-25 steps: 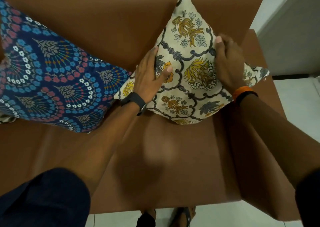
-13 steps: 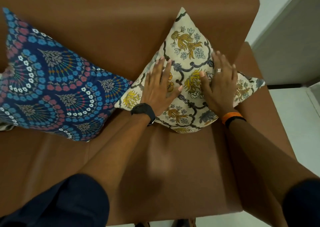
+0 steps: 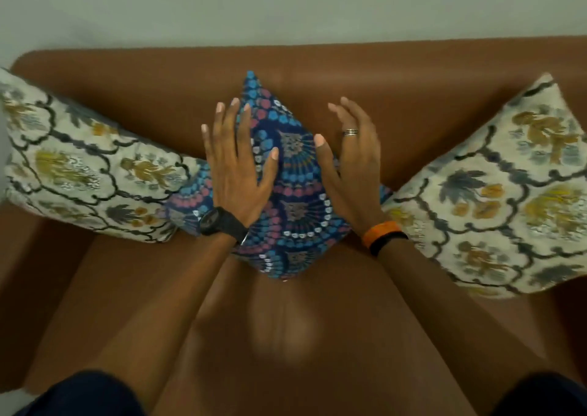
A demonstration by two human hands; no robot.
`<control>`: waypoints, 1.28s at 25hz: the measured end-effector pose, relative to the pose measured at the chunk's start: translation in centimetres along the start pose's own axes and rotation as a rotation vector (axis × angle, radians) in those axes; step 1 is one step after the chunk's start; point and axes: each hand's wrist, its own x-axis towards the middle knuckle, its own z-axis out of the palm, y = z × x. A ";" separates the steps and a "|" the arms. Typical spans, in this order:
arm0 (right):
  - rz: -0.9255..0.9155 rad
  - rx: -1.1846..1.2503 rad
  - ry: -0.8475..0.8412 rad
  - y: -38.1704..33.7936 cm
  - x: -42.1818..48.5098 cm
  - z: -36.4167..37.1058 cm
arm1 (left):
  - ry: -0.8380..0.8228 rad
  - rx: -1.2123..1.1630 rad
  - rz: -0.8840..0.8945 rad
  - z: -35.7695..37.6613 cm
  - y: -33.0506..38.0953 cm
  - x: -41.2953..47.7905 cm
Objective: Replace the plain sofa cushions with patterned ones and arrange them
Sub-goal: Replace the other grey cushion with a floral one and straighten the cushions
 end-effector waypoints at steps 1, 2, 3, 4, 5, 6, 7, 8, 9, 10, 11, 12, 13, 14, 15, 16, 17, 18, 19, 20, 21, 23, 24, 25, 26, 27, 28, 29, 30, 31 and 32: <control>0.004 -0.011 -0.058 -1.2 0.2 2.2 | -0.033 -0.025 0.028 0.1 -1.4 0.5; -0.002 -0.026 -0.123 -1.8 -0.2 4.3 | -0.091 -0.077 0.066 0.6 -2.9 0.6; 0.000 -0.051 -0.188 -1.6 -1.1 6.3 | -0.165 -0.139 0.096 1.3 -4.7 0.2; 0.041 -0.099 -0.229 -0.8 -2.3 7.3 | -0.253 -0.185 0.089 1.9 -6.2 -0.5; 0.133 -0.170 -0.230 0.2 -3.6 8.0 | -0.317 -0.196 0.037 2.5 -7.6 -1.5; 0.270 -0.241 -0.191 1.2 -4.6 8.4 | -0.336 -0.162 -0.040 3.1 -8.9 -2.3; 0.402 -0.291 -0.132 1.7 -5.5 9.1 | -0.313 -0.115 -0.094 3.6 -10.3 -3.0; 0.447 -0.305 -0.063 1.6 -5.8 9.3 | -0.251 -0.084 -0.079 3.8 -10.7 -3.4; 0.397 -0.292 -0.017 1.4 -5.7 9.7 | -0.205 -0.081 0.013 4.1 -10.8 -3.6; 0.301 -0.274 -0.016 1.0 -5.5 10.1 | -0.206 -0.091 0.105 4.4 -10.8 -3.6; 0.221 -0.286 -0.037 0.5 -5.1 10.8 | -0.241 -0.094 0.143 4.6 -10.8 -3.4; 0.231 -0.320 -0.055 0.2 -4.8 11.4 | -0.281 -0.080 0.111 4.5 -11.1 -3.3; 0.356 -0.359 -0.036 -0.3 -4.8 11.8 | -0.317 -0.065 0.041 4.1 -11.7 -3.5; 0.534 -0.384 0.044 -0.9 -4.7 12.0 | -0.342 -0.058 -0.017 3.5 -12.8 -3.8; 0.667 -0.393 0.154 -1.6 -4.4 12.3 | -0.350 -0.054 -0.026 2.6 -14.1 -4.0; 0.691 -0.402 0.244 -3.0 -4.3 12.8 | -0.334 -0.057 0.001 1.4 -15.5 -4.1; 0.613 -0.400 0.298 -5.1 -4.1 13.7 | -0.297 -0.071 0.040 -0.1 -17.0 -3.9; 0.482 -0.365 0.311 -7.2 -3.7 14.9 | -0.239 -0.094 0.067 -1.5 -18.5 -3.5; 0.351 -0.309 0.294 -9.9 -3.1 16.7 | -0.165 -0.105 0.072 -3.2 -20.4 -2.9; 0.248 -0.242 0.257 -12.6 -2.4 18.9 | -0.083 -0.096 0.063 -5.0 -22.6 -2.2; 0.171 -0.181 0.217 -15.3 -1.8 21.1 | -0.002 -0.073 0.033 -6.7 -24.9 -1.2; 0.039 -0.066 0.160 -21.0 0.4 26.4 | 0.156 -0.001 -0.042 -10.2 -31.0 1.5; -0.006 0.000 0.133 -23.4 1.8 29.0 | 0.221 0.008 -0.059 -11.6 -34.1 3.1; -0.046 0.036 0.106 -25.4 2.9 31.1 | 0.271 -0.008 -0.060 -12.6 -36.7 4.6; -0.079 0.039 0.057 -27.0 3.5 33.1 | 0.264 -0.055 -0.046 -13.2 -39.0 5.5; -0.118 0.010 -0.011 -27.7 3.6 34.9 | 0.198 -0.114 -0.024 -13.2 -40.9 5.7; -0.132 -0.044 -0.111 -27.3 3.1 36.2 | 0.061 -0.192 -0.006 -12.9 -42.2 5.2; -0.089 -0.128 -0.210 -25.9 2.1 36.5 | -0.104 -0.252 -0.040 -12.2 -42.7 4.1; -0.002 -0.221 -0.291 -25.1 0.8 37.4 | -0.244 -0.263 -0.126 -12.1 -44.2 2.5; 0.119 -0.291 -0.305 -24.1 -0.5 37.3 | -0.321 -0.218 -0.258 -11.7 -45.0 0.8; 0.221 -0.308 -0.262 -23.1 -1.3 37.1 | -0.341 -0.163 -0.382 -11.4 -45.4 -0.6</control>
